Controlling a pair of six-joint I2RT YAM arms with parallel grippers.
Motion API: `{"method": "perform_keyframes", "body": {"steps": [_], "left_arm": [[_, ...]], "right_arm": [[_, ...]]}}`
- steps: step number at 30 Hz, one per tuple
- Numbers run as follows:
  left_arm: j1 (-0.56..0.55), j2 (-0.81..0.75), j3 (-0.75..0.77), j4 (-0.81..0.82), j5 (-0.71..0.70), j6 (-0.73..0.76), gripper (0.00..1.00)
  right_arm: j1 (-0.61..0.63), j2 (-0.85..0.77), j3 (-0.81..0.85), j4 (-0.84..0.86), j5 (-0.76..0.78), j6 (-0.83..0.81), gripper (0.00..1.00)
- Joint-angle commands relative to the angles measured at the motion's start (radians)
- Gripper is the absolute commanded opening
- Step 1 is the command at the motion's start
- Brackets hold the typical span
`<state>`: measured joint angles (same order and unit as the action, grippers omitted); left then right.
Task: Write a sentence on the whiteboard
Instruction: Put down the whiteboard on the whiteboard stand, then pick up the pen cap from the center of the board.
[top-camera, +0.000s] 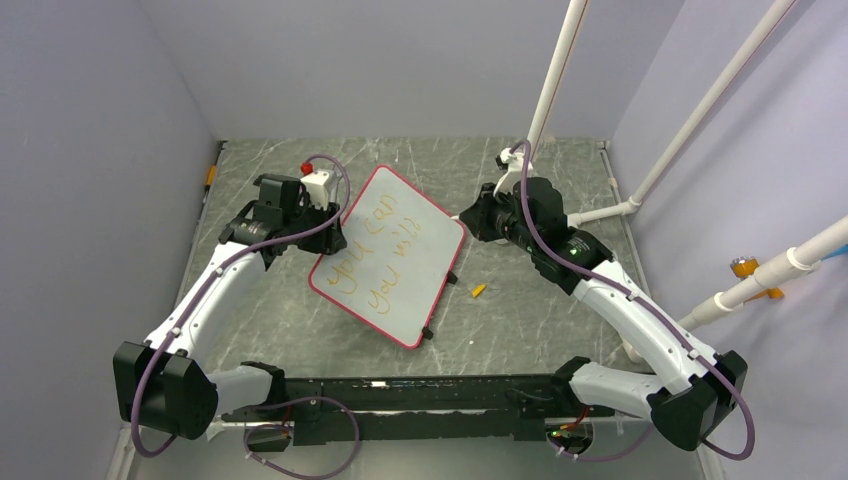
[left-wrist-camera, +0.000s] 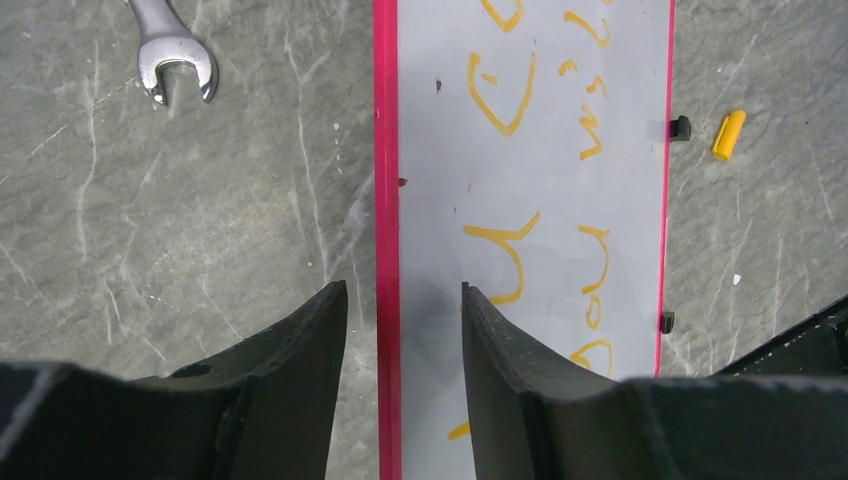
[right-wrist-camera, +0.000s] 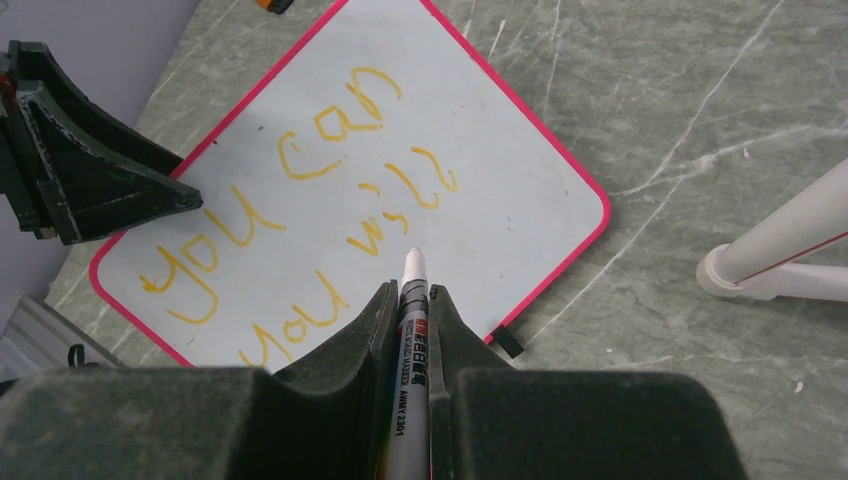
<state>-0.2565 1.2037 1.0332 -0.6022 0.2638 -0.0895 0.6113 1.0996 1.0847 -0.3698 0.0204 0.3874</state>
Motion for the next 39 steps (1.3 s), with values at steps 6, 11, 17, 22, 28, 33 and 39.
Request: {"method": "perform_keyframes", "body": {"steps": [6, 11, 17, 22, 28, 33, 39], "left_arm": [[0.001, -0.017, -0.002, 0.031, -0.023, 0.008, 0.61], [0.0, -0.024, -0.004, 0.031, -0.036, 0.01, 0.7], [0.0, -0.066, -0.02, 0.042, -0.067, 0.012, 0.86], [-0.002, -0.135, -0.019, 0.045, -0.088, 0.012, 0.99], [-0.012, -0.341, -0.048, 0.095, 0.01, -0.01, 0.99], [-0.055, -0.415, -0.007, 0.035, 0.086, -0.01, 0.94], [-0.209, -0.382, 0.067, -0.02, 0.048, -0.011, 0.89]], "right_arm": [[0.0, -0.002, 0.007, 0.045, -0.003, 0.002, 0.0], [0.0, -0.004, 0.012, 0.04, -0.002, 0.0, 0.0], [0.001, -0.012, 0.039, 0.016, -0.009, -0.006, 0.0], [0.001, -0.023, 0.074, -0.023, -0.015, -0.016, 0.0], [0.0, -0.054, 0.117, -0.075, -0.016, -0.019, 0.0], [0.001, -0.051, 0.22, -0.184, -0.06, -0.029, 0.0], [0.0, -0.069, 0.328, -0.29, -0.032, -0.04, 0.0]]}}
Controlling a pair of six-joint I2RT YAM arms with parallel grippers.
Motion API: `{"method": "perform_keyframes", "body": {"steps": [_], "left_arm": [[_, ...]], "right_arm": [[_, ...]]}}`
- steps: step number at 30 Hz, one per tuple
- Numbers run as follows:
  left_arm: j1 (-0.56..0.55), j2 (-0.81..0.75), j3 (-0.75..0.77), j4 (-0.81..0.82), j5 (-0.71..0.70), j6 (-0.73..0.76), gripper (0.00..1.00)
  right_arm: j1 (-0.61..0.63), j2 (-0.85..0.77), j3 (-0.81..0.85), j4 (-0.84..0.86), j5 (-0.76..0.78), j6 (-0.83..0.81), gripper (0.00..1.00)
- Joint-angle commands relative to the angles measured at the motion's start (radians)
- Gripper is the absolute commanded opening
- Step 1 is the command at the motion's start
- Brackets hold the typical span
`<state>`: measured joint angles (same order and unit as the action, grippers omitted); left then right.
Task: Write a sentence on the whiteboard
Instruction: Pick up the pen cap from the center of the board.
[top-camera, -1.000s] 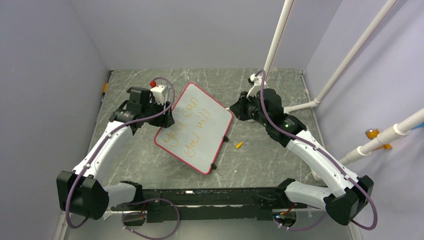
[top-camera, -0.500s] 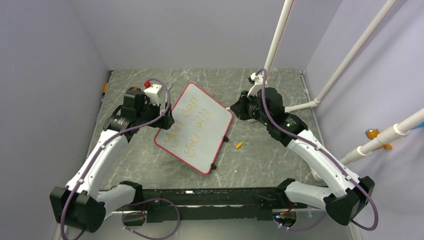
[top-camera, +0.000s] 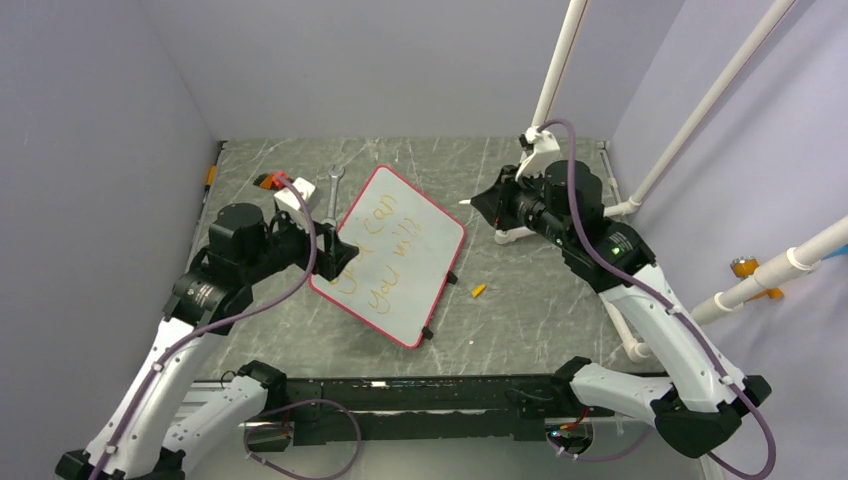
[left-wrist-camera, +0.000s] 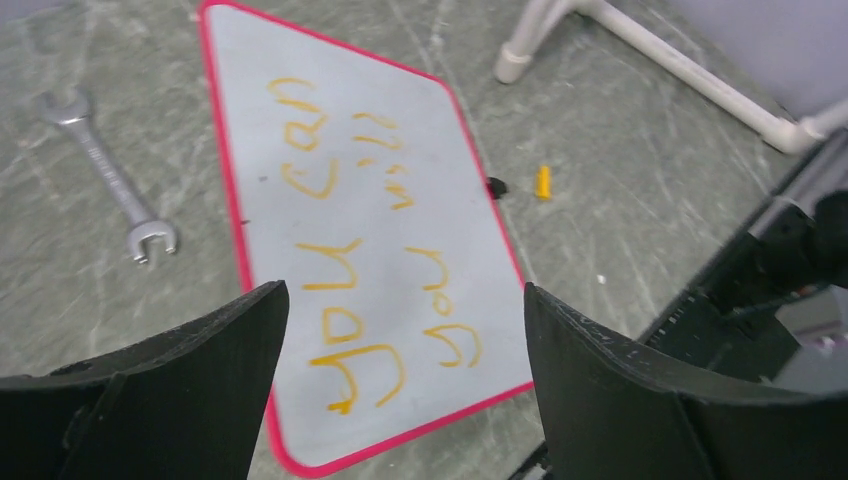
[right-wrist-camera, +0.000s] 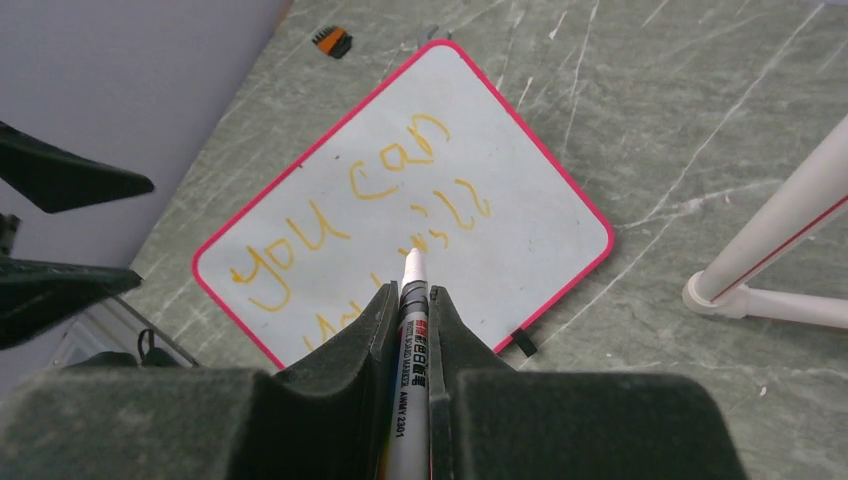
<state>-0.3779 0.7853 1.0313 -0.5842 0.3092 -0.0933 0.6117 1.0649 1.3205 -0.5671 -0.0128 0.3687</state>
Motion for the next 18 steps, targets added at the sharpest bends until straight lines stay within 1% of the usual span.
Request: {"method": "perform_keyframes", "body": {"steps": [1, 4, 7, 8, 9, 12, 15, 18], "left_arm": [[-0.123, 0.055, 0.079, -0.044, -0.015, -0.005, 0.88], [-0.223, 0.111, 0.1, -0.042, -0.074, -0.001, 0.85], [-0.315, 0.197, 0.121, -0.045, -0.133, 0.009, 0.79], [-0.358, 0.226, 0.128, -0.045, -0.154, 0.014, 0.78], [-0.378, 0.253, 0.136, -0.042, -0.173, 0.018, 0.78], [-0.481, 0.33, 0.158, 0.0, -0.231, 0.022, 0.74], [-0.544, 0.415, 0.19, 0.043, -0.255, 0.018, 0.7], [-0.589, 0.515, 0.235, 0.047, -0.297, 0.018, 0.66]], "right_arm": [[0.001, -0.038, 0.109, -0.108, 0.007, -0.024, 0.0], [0.001, -0.057, 0.142, -0.143, 0.03, -0.029, 0.0], [0.001, -0.084, 0.166, -0.172, 0.069, -0.03, 0.0], [0.001, -0.094, 0.175, -0.179, 0.08, -0.029, 0.0], [0.0, -0.102, 0.182, -0.187, 0.09, -0.028, 0.0], [0.0, -0.132, 0.197, -0.203, 0.125, -0.026, 0.0], [0.001, -0.158, 0.21, -0.22, 0.17, -0.025, 0.0], [0.0, -0.181, 0.227, -0.232, 0.212, -0.027, 0.0]]}}
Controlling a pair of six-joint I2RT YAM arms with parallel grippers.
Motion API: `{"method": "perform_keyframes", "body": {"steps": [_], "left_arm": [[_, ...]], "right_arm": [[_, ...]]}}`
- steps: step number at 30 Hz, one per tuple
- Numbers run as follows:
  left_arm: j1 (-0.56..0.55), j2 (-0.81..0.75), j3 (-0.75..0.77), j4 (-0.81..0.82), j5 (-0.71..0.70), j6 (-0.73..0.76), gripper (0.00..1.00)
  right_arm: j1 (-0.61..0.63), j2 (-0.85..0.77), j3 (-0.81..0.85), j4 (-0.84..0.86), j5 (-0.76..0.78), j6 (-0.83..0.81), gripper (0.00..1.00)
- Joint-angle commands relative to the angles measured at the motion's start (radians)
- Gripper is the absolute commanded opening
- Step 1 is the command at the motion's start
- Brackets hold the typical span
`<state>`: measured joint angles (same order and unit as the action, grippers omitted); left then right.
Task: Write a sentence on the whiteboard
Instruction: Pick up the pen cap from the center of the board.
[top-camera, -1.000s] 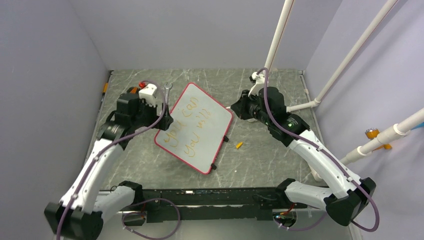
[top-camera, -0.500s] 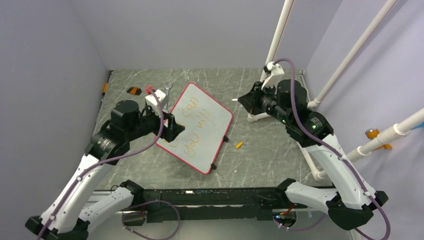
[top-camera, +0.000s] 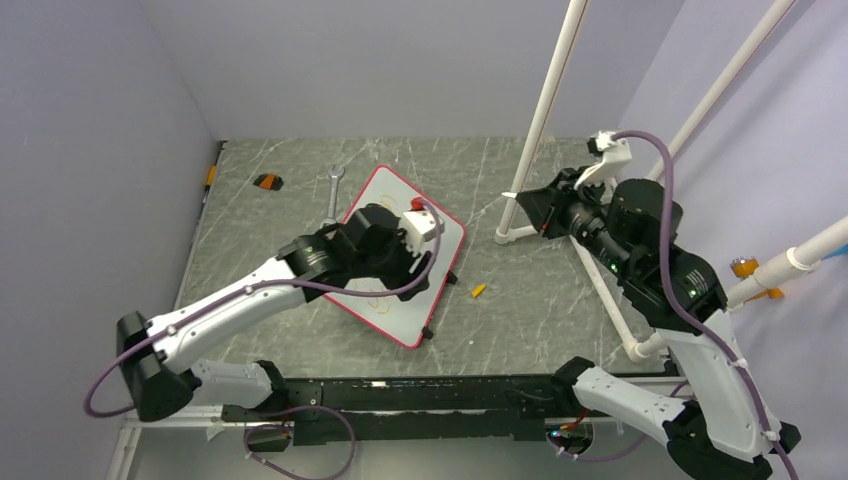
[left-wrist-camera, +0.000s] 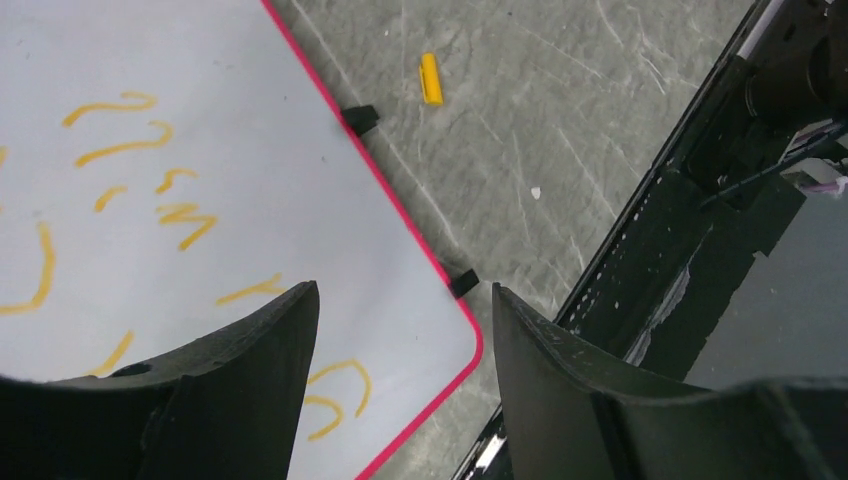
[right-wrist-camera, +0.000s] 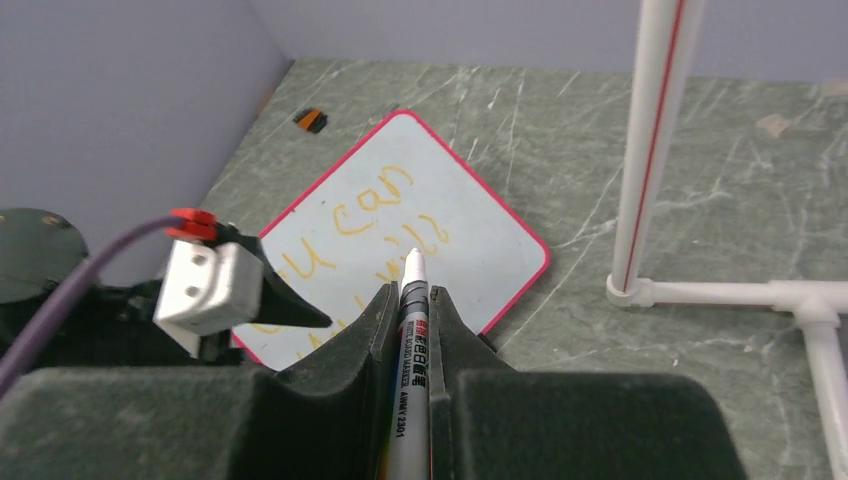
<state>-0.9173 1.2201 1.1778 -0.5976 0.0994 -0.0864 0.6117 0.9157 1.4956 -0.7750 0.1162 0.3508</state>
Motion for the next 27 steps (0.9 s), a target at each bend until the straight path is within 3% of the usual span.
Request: {"method": "perform_keyframes", "body": {"steps": [1, 27], "left_arm": [[-0.062, 0.113, 0.105, 0.058, -0.095, 0.011, 0.65], [-0.155, 0.715, 0.43, 0.053, -0.109, 0.026, 0.67]], "right_arm": [[0.0, -0.038, 0.058, -0.026, 0.092, -0.01, 0.0], [-0.001, -0.086, 0.209, -0.001, 0.084, -0.024, 0.0]]}}
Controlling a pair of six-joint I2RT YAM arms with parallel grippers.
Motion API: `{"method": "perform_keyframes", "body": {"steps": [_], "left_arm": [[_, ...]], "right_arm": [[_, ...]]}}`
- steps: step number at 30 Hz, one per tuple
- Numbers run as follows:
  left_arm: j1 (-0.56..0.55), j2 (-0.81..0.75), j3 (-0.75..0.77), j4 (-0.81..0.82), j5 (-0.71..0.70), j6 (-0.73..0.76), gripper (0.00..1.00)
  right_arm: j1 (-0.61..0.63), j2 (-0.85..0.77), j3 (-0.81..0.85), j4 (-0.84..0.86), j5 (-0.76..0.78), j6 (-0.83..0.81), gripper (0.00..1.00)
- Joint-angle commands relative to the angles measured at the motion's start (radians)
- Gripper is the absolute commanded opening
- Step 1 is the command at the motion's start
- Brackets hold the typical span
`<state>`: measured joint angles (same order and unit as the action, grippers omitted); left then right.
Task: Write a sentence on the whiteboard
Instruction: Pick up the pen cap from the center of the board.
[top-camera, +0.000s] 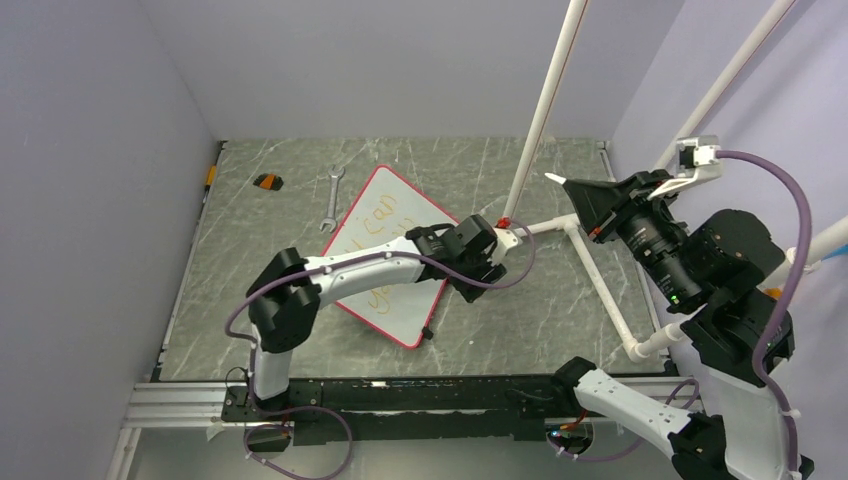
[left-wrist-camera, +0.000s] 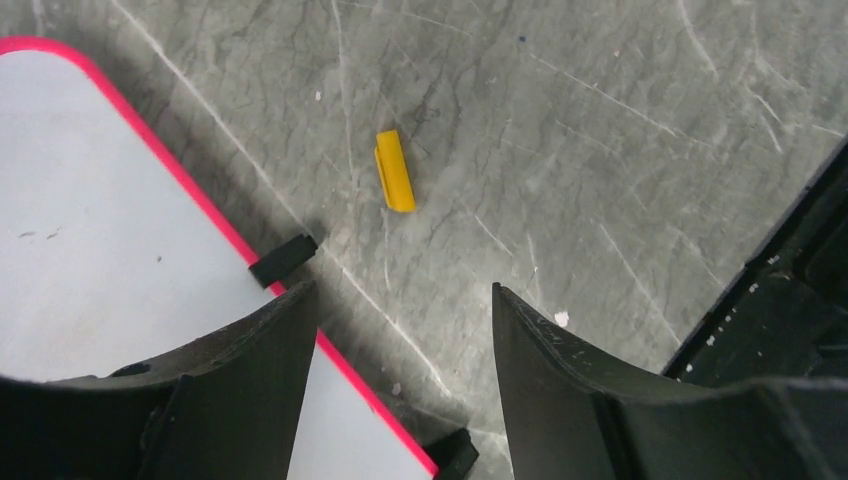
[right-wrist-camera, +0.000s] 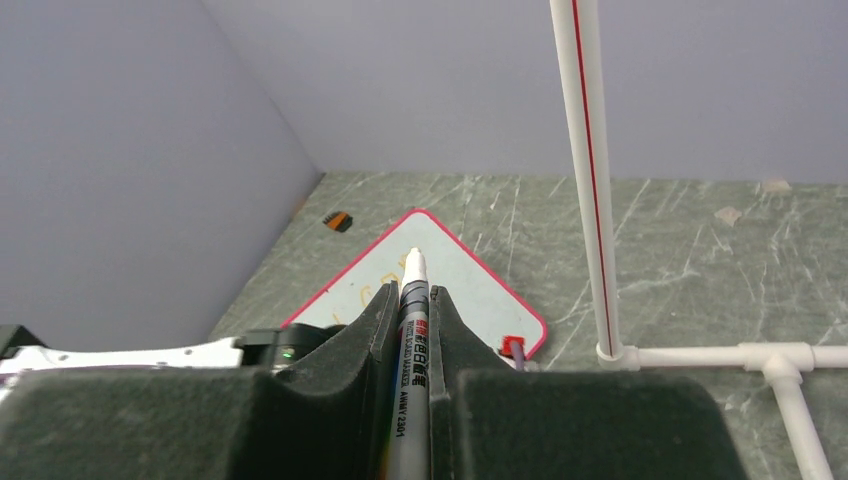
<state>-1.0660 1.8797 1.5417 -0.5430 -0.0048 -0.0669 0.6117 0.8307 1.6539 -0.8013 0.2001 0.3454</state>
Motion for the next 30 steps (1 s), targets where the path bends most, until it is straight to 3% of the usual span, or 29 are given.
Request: {"method": "perform_keyframes", "body": {"steps": [1, 15, 27, 30], "left_arm": [[-0.006, 0.07, 0.073, -0.004, -0.004, 0.009, 0.67], [-0.005, 0.272, 0.217, -0.071, 0.014, 0.055, 0.64], [0.012, 0.38, 0.295, -0.097, 0.049, 0.055, 0.55], [0.017, 0.395, 0.305, -0.099, 0.061, 0.055, 0.49]], "right_arm": [[-0.002, -0.001, 0.055, 0.026, -0.002, -0.019, 0.0], [0.0, 0.016, 0.11, -0.003, -0.007, -0.048, 0.0], [0.001, 0.019, 0.123, -0.023, -0.001, -0.068, 0.0], [0.001, 0.015, 0.117, -0.021, -0.002, -0.071, 0.0]]}}
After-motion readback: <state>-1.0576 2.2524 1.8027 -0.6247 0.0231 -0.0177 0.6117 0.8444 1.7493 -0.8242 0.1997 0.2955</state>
